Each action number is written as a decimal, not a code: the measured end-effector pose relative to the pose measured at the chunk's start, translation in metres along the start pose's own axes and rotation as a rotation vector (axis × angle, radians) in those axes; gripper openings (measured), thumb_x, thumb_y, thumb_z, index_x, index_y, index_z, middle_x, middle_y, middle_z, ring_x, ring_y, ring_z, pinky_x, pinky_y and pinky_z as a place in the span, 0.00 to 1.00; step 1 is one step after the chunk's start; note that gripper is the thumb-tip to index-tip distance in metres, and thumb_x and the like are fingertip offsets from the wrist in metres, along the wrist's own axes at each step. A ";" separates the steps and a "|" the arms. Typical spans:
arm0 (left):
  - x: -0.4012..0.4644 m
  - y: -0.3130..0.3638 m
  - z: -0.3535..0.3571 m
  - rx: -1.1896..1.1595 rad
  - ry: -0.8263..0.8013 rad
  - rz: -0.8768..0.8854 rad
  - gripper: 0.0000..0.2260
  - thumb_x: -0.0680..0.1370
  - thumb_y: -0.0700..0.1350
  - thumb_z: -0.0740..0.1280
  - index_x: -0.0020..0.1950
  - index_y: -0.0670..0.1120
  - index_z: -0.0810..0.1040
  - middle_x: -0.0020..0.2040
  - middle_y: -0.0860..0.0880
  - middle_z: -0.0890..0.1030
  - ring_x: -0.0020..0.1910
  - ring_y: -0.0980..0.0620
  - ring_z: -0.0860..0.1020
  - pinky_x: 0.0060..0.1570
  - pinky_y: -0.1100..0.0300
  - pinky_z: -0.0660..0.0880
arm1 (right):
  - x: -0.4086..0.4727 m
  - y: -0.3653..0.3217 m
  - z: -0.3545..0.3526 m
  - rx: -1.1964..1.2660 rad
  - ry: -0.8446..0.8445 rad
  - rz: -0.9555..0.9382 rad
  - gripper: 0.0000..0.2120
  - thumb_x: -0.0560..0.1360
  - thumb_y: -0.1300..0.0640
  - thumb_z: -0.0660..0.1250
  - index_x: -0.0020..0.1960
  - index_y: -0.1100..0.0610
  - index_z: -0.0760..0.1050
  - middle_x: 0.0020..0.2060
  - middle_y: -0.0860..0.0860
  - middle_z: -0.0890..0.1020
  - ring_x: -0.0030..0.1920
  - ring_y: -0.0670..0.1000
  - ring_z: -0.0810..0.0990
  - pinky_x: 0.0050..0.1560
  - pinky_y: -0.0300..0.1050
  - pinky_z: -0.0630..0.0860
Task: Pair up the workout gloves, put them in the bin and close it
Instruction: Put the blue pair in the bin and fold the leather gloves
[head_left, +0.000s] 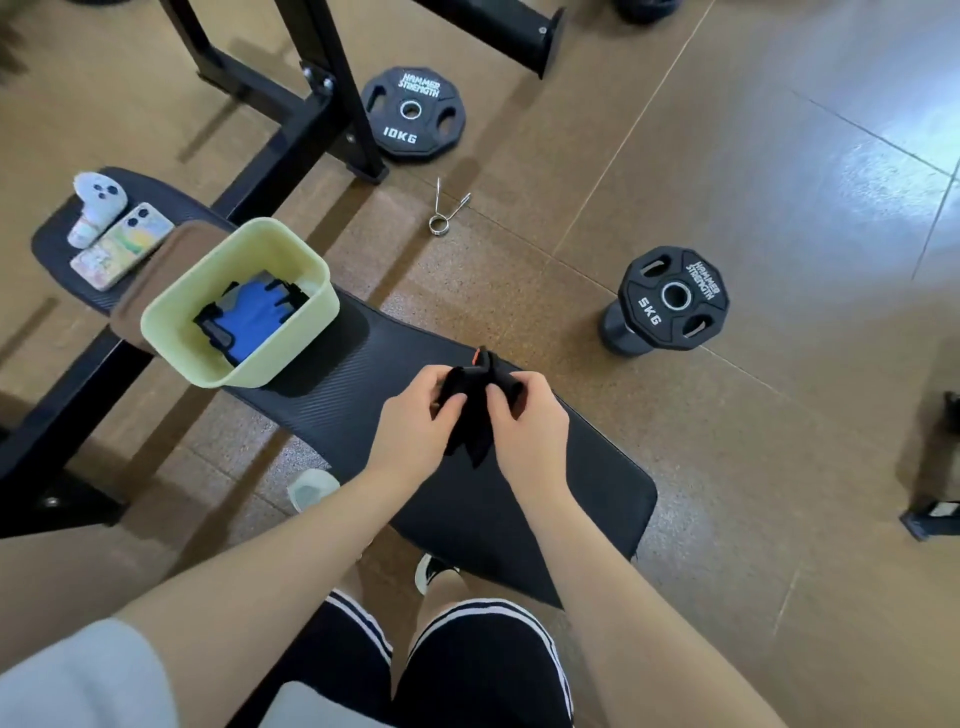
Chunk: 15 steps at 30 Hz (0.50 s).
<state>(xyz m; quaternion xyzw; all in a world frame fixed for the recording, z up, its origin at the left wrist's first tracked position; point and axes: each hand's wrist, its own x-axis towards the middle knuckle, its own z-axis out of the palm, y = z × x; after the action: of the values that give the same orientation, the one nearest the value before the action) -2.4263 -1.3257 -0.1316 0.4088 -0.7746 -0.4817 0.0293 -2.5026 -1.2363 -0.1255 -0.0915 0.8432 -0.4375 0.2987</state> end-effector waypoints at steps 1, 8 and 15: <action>-0.001 -0.001 -0.003 -0.003 -0.001 0.000 0.10 0.78 0.44 0.62 0.58 0.48 0.74 0.47 0.56 0.77 0.47 0.58 0.75 0.39 0.77 0.69 | -0.002 -0.002 0.002 -0.004 -0.021 -0.002 0.10 0.76 0.55 0.64 0.55 0.57 0.74 0.47 0.49 0.80 0.48 0.47 0.77 0.47 0.38 0.71; 0.003 -0.018 -0.022 -0.024 0.017 -0.094 0.11 0.80 0.47 0.56 0.59 0.49 0.74 0.48 0.54 0.78 0.48 0.54 0.75 0.48 0.62 0.67 | -0.010 -0.014 0.030 0.006 -0.276 -0.057 0.12 0.79 0.57 0.55 0.57 0.57 0.74 0.46 0.51 0.79 0.47 0.50 0.79 0.52 0.48 0.79; 0.022 -0.053 -0.078 0.012 0.022 -0.043 0.14 0.75 0.47 0.66 0.60 0.46 0.73 0.49 0.53 0.77 0.49 0.54 0.76 0.42 0.68 0.68 | 0.002 -0.031 0.064 -0.009 -0.557 -0.048 0.24 0.75 0.72 0.54 0.67 0.55 0.69 0.54 0.46 0.78 0.52 0.45 0.78 0.57 0.39 0.73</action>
<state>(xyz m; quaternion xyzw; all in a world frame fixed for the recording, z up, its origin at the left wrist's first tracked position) -2.3744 -1.4071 -0.1389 0.4310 -0.7681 -0.4729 0.0251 -2.4702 -1.2997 -0.1294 -0.2294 0.7282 -0.3986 0.5082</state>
